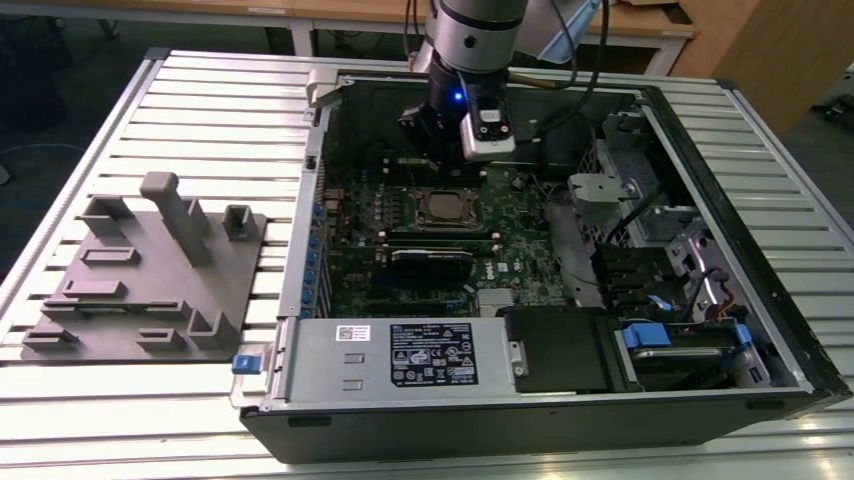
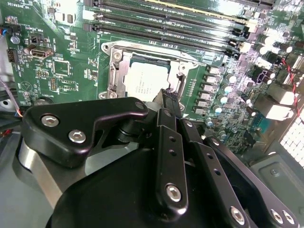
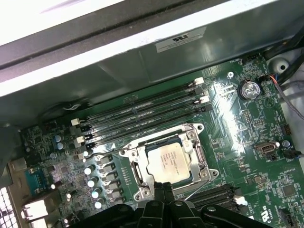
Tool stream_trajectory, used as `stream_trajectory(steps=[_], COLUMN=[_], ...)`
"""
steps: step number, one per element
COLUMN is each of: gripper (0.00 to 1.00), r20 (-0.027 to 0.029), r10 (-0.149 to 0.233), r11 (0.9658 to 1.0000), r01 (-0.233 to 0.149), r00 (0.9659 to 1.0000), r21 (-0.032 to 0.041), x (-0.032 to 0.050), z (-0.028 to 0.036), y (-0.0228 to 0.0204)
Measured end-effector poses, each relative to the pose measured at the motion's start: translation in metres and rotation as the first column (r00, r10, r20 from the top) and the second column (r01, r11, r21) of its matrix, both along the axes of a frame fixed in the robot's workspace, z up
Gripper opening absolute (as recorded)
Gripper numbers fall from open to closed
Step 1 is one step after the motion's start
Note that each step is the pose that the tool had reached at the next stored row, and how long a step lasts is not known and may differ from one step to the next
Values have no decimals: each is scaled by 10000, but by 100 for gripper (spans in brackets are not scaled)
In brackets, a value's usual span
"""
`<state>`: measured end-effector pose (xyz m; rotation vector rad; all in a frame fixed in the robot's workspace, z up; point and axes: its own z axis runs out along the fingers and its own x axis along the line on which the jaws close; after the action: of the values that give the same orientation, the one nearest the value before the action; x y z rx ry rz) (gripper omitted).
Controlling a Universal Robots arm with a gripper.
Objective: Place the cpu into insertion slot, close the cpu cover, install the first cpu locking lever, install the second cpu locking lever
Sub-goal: 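Install the first cpu locking lever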
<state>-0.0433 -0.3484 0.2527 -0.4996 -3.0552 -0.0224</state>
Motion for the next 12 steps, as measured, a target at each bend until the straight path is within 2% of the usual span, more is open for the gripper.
stream_trajectory(steps=[6,12], gripper=[11,11], r20=[22,29], r10=[352,502], r11=[9994,9987], r01=[-352,-502], r00=[9994,9987], r21=[1,-1], x=[0,-4], z=[-2,-2], y=[-3,-4])
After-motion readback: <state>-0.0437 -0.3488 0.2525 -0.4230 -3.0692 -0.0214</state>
